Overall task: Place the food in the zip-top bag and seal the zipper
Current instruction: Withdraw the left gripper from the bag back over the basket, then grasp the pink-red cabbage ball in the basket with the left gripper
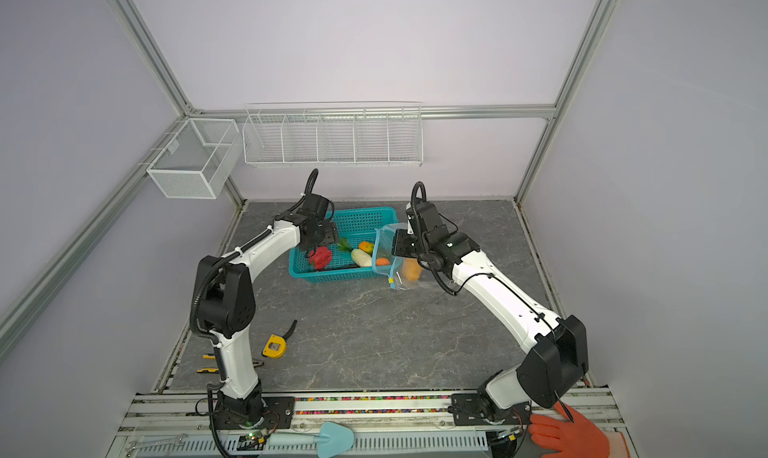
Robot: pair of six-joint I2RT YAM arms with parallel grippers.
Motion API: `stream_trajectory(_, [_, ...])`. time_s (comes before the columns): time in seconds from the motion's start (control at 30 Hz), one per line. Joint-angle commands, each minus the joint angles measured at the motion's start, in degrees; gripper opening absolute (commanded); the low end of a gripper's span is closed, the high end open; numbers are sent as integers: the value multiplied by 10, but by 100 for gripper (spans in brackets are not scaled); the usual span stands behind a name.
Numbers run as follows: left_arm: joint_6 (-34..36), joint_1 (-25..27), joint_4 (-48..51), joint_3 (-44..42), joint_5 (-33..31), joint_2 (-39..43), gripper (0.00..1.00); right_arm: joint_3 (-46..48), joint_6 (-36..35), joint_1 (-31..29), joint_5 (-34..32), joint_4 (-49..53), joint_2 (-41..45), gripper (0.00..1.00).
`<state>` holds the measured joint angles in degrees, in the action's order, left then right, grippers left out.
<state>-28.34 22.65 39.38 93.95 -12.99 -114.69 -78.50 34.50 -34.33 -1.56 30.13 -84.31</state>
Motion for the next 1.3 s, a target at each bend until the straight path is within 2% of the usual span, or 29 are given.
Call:
stream_trajectory(0.0, [6, -9, 28, 38, -43, -18, 88, 10, 0, 1, 12, -15, -9, 7])
stream_trajectory(0.43, [-6, -44, 53, 145, -15, -136, 88, -31, -19, 3, 11, 9, -38, 7])
stream_trajectory(0.7, [-6, -44, 45, 148, 1, -162, 82, -34, -15, 3, 10, 15, -47, 7])
stream_trajectory(1.1, [-9, -44, 20, 108, 15, -138, 62, -42, -17, 3, 0, 19, -44, 7])
stream_trajectory(1.27, [-10, -45, 12, 88, 28, -111, 57, -36, -15, 2, -2, 15, -37, 7])
